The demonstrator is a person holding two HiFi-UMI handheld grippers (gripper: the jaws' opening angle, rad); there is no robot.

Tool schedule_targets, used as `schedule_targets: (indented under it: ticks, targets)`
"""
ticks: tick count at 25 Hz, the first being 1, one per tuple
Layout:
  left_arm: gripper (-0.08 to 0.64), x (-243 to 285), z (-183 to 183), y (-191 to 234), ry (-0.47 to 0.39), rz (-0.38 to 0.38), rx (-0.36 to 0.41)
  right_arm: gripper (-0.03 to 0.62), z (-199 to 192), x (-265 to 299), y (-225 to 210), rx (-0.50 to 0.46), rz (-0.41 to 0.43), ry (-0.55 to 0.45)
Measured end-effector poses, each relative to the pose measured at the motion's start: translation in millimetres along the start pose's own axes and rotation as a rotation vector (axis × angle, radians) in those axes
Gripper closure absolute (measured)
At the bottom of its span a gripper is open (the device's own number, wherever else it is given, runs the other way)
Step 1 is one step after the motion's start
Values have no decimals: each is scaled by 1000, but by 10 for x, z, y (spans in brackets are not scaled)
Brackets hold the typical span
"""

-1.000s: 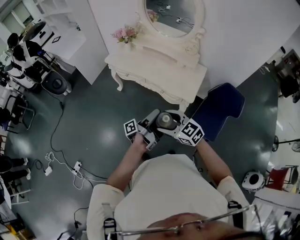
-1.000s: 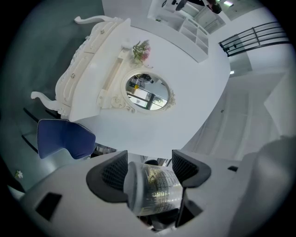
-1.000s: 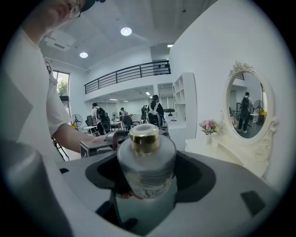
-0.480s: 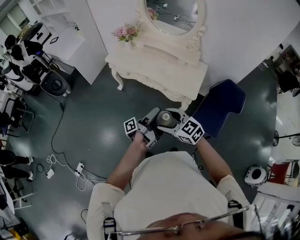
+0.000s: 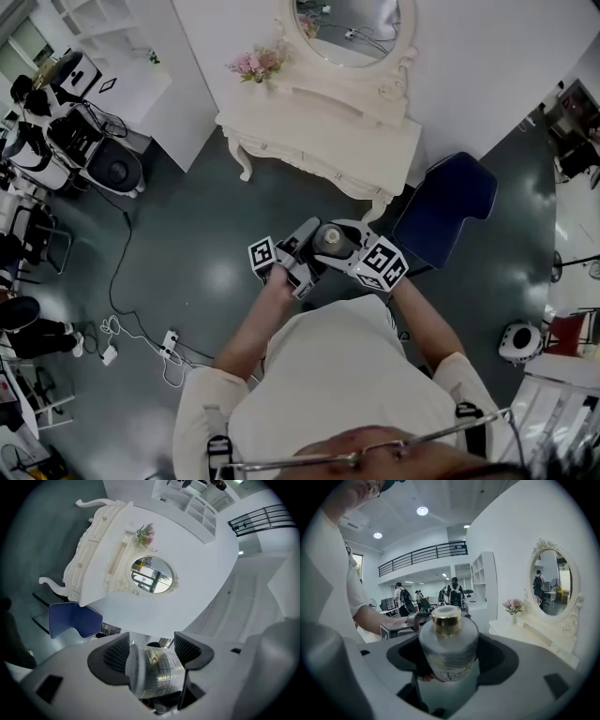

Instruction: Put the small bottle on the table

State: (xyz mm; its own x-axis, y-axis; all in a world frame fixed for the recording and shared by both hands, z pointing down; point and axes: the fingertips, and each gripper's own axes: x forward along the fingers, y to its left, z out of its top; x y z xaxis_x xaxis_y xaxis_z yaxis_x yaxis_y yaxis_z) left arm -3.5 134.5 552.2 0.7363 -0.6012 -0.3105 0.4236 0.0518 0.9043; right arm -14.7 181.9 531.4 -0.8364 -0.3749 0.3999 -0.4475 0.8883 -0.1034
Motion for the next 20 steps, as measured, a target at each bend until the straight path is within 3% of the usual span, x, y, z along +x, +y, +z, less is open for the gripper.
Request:
schedule_targets:
  ticks: [9,20]
  targets:
    - [261,38,261,16,-25,13,-5,247,41,181,-165,9,29,25]
    - [261,487,784,53,-95,5,6,247,153,373,-827,6,97,19]
